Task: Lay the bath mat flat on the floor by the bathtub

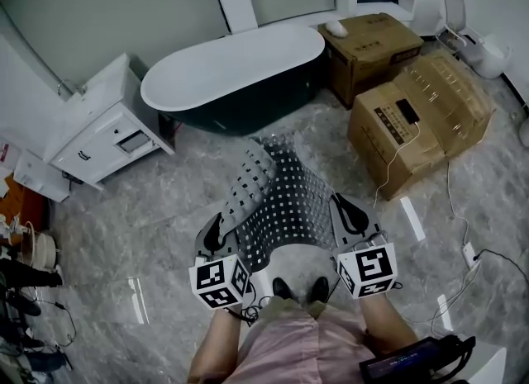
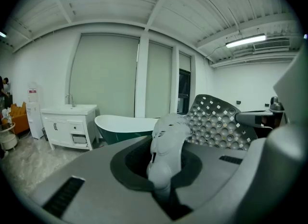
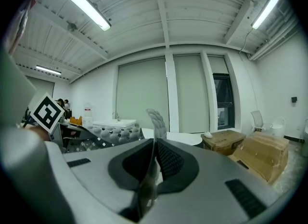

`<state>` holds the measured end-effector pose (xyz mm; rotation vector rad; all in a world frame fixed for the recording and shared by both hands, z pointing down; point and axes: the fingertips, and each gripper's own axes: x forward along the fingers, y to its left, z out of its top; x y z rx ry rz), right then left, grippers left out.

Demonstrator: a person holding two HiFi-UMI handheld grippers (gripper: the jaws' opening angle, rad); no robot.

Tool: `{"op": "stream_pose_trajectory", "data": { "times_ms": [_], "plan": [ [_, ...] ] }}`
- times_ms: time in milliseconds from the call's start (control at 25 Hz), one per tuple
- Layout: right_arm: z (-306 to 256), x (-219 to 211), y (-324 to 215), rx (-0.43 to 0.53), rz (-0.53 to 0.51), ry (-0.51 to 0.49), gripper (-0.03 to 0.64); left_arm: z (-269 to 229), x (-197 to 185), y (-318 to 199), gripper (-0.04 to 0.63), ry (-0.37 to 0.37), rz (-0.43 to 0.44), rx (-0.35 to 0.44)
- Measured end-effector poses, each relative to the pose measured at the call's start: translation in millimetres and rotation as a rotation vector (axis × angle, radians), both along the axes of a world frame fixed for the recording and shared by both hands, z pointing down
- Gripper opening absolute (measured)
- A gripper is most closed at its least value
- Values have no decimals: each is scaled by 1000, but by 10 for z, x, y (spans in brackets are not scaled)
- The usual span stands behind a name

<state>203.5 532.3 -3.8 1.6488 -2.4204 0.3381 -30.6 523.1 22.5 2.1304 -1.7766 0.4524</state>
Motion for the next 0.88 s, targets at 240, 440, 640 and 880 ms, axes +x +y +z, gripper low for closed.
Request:
{"op": "stream_pose_trajectory", "data": {
  "times_ms": [240, 440, 640, 880],
  "plan": [
    [101, 82, -72, -8, -11, -3, 29, 99, 33, -53, 38, -8, -11, -19],
    [231, 22, -313, -33, -10, 10, 29, 236, -3, -249, 38, -3, 0, -35],
    [361, -153, -606, -50, -9, 15, 29, 364, -115, -541, 38, 4, 18, -49],
    [419, -395, -1064, -57, 4, 19, 29, 440, -360, -989, 38, 29, 24, -57]
  ]
}}
